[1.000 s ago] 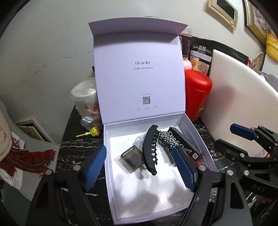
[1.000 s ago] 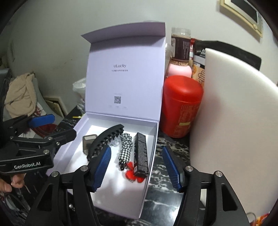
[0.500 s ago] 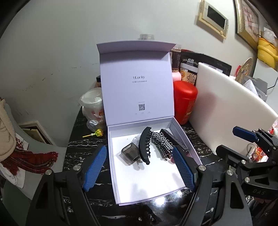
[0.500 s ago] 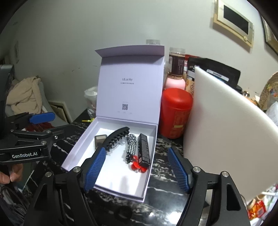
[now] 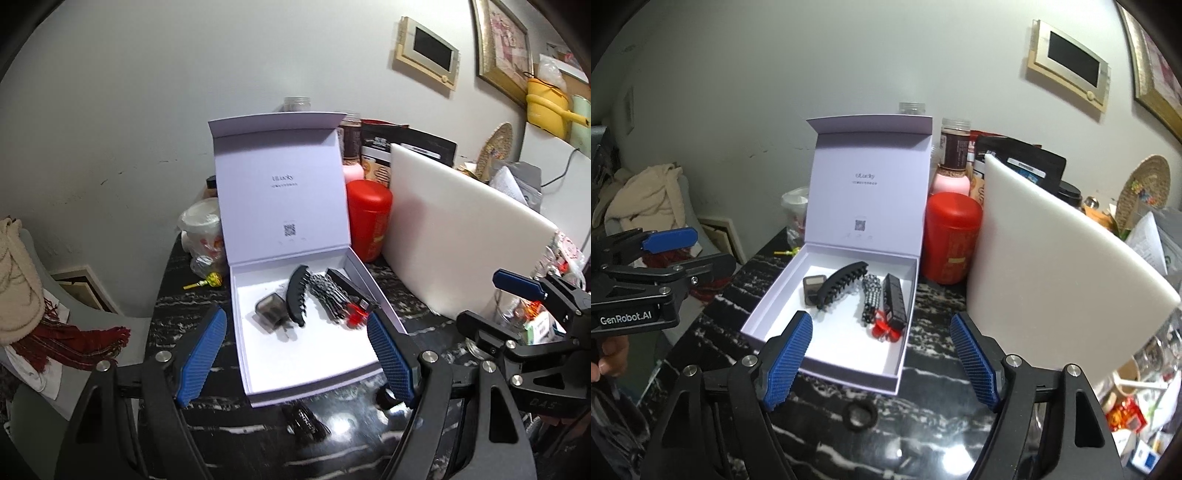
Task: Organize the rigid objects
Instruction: 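Withdraw both tools from the white box back over the table, then reach the left tool to the black mesh hair clip while the right tool reaches the black rubber ring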
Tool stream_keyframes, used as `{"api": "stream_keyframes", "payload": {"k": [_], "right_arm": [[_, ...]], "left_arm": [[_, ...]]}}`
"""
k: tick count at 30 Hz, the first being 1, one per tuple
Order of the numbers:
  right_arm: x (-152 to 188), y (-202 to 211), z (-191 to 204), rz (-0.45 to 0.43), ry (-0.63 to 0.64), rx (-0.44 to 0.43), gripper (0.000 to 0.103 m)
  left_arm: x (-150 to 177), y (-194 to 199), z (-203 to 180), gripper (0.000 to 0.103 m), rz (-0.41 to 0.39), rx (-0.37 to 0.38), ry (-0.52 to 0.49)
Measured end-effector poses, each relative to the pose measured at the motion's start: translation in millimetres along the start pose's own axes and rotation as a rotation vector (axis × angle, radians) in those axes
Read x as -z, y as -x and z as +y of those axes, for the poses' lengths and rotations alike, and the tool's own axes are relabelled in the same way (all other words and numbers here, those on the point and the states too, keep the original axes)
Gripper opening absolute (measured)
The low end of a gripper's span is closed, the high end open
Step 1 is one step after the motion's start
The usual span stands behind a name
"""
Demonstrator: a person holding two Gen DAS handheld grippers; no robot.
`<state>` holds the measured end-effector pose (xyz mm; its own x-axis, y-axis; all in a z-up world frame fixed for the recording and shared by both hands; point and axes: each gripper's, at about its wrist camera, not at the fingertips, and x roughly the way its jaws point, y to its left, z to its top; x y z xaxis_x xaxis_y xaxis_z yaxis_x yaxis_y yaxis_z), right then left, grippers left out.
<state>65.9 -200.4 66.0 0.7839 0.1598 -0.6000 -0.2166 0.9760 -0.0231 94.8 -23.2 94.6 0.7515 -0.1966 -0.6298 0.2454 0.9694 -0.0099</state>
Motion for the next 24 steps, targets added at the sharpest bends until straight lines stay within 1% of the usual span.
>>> {"api": "stream_keyframes", "payload": {"k": [4, 8, 11, 14, 19, 22, 24], "right_arm": [[9, 12, 6, -0.008, 0.004, -0.001, 0.08], [20, 23, 14, -0.014, 0.013, 0.001, 0.082], [28, 31, 19, -0.013, 0.017, 0.003, 0.082], [38, 39, 22, -0.009, 0.011, 0.005, 0.086], [56, 46, 27, 0.007, 0.002, 0.008, 0.087], [67, 48, 30, 0.016, -0.007, 0.007, 0.088], [74, 48, 33, 0.018, -0.009, 0.014, 0.09]], "left_arm": [[10, 10, -5, 0.079, 0.0, -0.009, -0.013], [22, 19, -8, 0.079, 0.01, 0.004, -0.007], [32, 24, -6, 0.08, 0.017, -0.008, 0.01], [41, 29, -4, 0.081, 0.026, -0.018, 0.022], [57, 37, -2, 0.082, 0.034, -0.036, 0.022], [67, 39, -2, 0.086, 0.047, -0.03, 0.022], [72, 39, -3, 0.093, 0.053, -0.026, 0.02]]}}
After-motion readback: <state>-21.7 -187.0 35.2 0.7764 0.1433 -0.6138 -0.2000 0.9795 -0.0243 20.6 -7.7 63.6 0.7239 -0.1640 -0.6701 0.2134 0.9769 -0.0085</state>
